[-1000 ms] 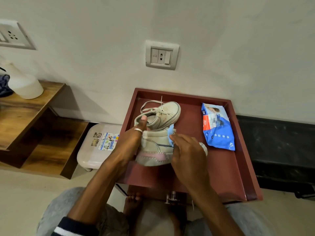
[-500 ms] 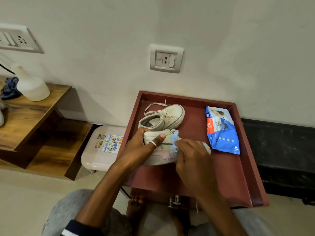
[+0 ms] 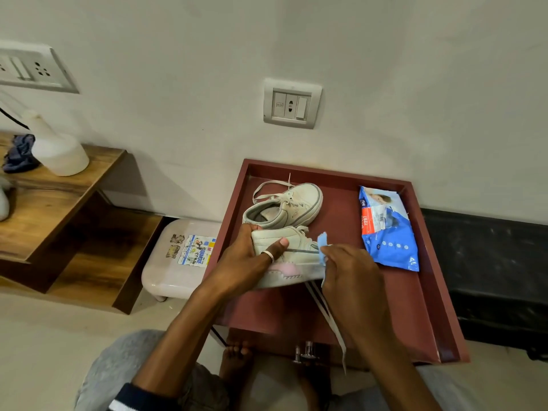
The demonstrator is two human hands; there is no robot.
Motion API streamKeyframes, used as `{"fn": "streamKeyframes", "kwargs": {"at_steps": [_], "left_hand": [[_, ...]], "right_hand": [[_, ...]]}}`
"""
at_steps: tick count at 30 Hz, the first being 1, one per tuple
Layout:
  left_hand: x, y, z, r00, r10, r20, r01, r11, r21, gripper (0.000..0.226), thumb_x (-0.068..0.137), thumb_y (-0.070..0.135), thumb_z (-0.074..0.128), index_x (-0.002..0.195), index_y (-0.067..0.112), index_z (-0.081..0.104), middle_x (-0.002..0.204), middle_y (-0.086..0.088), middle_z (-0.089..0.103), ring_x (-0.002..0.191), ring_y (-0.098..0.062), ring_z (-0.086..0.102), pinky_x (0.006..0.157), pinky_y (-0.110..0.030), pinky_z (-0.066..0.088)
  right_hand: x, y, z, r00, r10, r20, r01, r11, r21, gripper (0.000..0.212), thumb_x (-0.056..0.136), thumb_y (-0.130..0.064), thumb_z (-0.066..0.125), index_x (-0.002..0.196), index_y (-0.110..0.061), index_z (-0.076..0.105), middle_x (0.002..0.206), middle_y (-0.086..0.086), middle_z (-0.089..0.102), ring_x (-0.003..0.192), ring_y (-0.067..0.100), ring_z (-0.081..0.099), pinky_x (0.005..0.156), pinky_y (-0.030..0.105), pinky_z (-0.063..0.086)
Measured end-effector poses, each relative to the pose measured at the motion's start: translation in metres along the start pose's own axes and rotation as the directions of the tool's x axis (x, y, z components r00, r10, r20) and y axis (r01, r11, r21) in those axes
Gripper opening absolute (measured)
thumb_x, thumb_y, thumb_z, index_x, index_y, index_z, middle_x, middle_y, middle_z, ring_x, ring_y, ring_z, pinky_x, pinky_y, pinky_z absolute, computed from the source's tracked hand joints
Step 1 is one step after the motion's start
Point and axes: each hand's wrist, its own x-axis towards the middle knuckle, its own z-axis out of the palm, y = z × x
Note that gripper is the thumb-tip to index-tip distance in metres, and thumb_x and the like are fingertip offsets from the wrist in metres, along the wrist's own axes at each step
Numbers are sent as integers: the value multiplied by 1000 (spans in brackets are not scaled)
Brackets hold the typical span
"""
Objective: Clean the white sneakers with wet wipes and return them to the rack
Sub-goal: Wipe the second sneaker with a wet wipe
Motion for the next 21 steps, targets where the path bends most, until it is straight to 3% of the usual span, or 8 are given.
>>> {"fn": "streamKeyframes", "kwargs": {"at_steps": [3, 6, 13, 16, 18, 21], "left_hand": [[-3, 4, 2, 1000, -1, 17, 0, 999, 46, 58, 76, 55, 79, 117, 36, 44, 110, 20, 64, 98, -7, 68, 84, -43, 62], [-5, 5, 1, 1000, -2, 15, 1, 996, 88, 71, 69, 56, 83, 121, 32, 42, 110, 22, 60, 98, 1, 63, 87, -37, 60], [-4, 3, 0, 1000, -4, 25, 3, 998, 59, 66, 75, 44, 86, 123, 33, 42, 113, 21, 63, 99, -3, 66, 85, -40, 62], [-2, 2, 2, 1000, -3, 15, 2, 997, 80, 67, 76, 42, 86, 123, 32, 40, 110, 23, 60, 99, -2, 63, 87, -41, 61], [-2, 2, 2, 1000, 0, 2, 0, 995, 104, 69, 74, 42, 87, 122, 30, 39, 108, 24, 58, 97, 3, 60, 85, -34, 60], [-3, 1, 2, 1000, -1, 3, 1, 995, 100, 75, 70, 42, 90, 123, 28, 38, 107, 23, 58, 95, 3, 62, 75, -23, 57]], "right_hand": [[-3, -11, 1, 997, -37, -62, 38, 999, 17, 21, 80, 0, 68, 100, -4, 74, 94, 10, 74, 84, 26, 69, 78, 36, 56], [-9, -33, 4, 994, -110, -18, 111, 990, 90, 22, 84, -11, 57, 99, -7, 74, 97, 6, 73, 89, 21, 67, 82, 33, 56], [3, 7, -8, 999, -18, -42, 19, 1000, 20, 19, 72, 9, 74, 86, -4, 74, 78, 9, 72, 67, 26, 68, 62, 36, 57], [-2, -5, -2, 996, -73, -56, 75, 997, 33, 19, 75, 3, 73, 93, -4, 74, 88, 10, 74, 77, 25, 70, 72, 36, 57], [-7, -20, 3, 993, -116, -23, 117, 990, 78, 17, 83, -9, 65, 97, -7, 74, 95, 8, 74, 86, 22, 69, 77, 34, 56], [-5, -21, 3, 992, -124, -10, 124, 987, 99, 17, 83, -10, 60, 92, -10, 74, 91, 5, 73, 83, 22, 67, 74, 35, 56]]}}
